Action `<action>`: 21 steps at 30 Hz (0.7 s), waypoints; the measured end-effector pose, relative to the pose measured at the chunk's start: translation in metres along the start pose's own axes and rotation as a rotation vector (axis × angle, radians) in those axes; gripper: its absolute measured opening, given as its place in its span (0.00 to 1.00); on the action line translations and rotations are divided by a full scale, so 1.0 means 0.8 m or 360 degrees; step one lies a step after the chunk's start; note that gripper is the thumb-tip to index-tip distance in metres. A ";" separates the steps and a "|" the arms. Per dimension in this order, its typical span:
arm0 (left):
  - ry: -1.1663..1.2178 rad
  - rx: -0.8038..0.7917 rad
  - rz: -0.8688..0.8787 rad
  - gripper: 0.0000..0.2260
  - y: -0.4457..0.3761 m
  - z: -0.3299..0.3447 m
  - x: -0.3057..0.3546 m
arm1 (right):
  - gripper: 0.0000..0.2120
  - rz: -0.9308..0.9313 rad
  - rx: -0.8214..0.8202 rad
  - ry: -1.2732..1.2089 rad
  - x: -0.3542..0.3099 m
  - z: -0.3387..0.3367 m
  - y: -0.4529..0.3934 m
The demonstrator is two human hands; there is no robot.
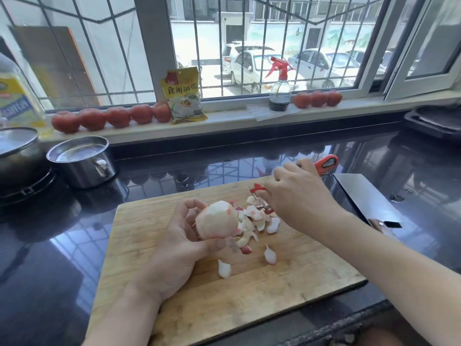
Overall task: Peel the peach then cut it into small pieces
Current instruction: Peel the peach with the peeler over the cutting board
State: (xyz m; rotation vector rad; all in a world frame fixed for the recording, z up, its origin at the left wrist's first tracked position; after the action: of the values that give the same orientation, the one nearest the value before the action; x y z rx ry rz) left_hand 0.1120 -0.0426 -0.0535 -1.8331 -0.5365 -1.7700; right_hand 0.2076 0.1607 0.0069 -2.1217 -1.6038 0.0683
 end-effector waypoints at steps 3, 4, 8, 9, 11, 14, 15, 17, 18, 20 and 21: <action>-0.0053 -0.0018 -0.0014 0.31 -0.001 -0.002 -0.007 | 0.19 0.0105 -0.0110 -0.0011 0.003 0.000 0.004; -0.0077 -0.0010 -0.0006 0.30 -0.002 -0.004 -0.008 | 0.19 0.0163 -0.0084 -0.0036 0.006 -0.003 0.004; -0.0066 -0.0041 -0.0020 0.27 -0.003 -0.006 -0.014 | 0.27 0.0192 0.0138 -0.0177 0.001 -0.015 0.005; -0.0038 -0.0056 -0.0018 0.27 -0.003 -0.005 -0.015 | 0.27 0.0160 0.0217 -0.0245 -0.004 -0.018 0.004; -0.0013 -0.0070 -0.0011 0.27 -0.003 -0.004 -0.016 | 0.27 0.0045 0.0366 -0.0384 -0.012 -0.026 0.005; -0.0052 -0.0090 -0.0027 0.28 -0.003 -0.002 -0.014 | 0.25 -0.0195 0.0456 -0.0565 -0.027 -0.041 0.006; -0.0060 -0.0094 -0.0029 0.28 -0.003 -0.002 -0.013 | 0.26 -0.0273 0.0422 -0.0575 -0.034 -0.046 0.006; -0.0051 -0.0111 -0.0012 0.28 -0.003 -0.001 -0.011 | 0.27 -0.0416 0.0330 -0.0507 -0.049 -0.052 0.005; -0.0044 -0.0131 0.0004 0.28 -0.002 0.000 -0.011 | 0.27 -0.0466 0.0302 -0.0472 -0.053 -0.054 0.004; -0.0031 -0.0171 0.0019 0.27 -0.001 0.001 -0.010 | 0.27 -0.0521 0.0260 -0.0439 -0.055 -0.052 0.001; -0.0033 -0.0175 0.0018 0.27 -0.001 0.001 -0.010 | 0.27 -0.0528 0.0234 -0.0442 -0.053 -0.049 -0.001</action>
State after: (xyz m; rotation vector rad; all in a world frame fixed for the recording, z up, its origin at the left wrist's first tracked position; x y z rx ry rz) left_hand 0.1117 -0.0412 -0.0615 -1.9262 -0.4435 -1.8070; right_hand 0.2063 0.1082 0.0319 -1.7700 -2.0236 0.3731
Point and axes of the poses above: each hand's wrist, its own y-axis away from the middle knuckle, its own z-axis out of the palm, x = y × z, the point moved 4 cm from there along -y, towards the middle knuckle, and after that the axes turned 11 degrees about -y, right-handed, at the moved point
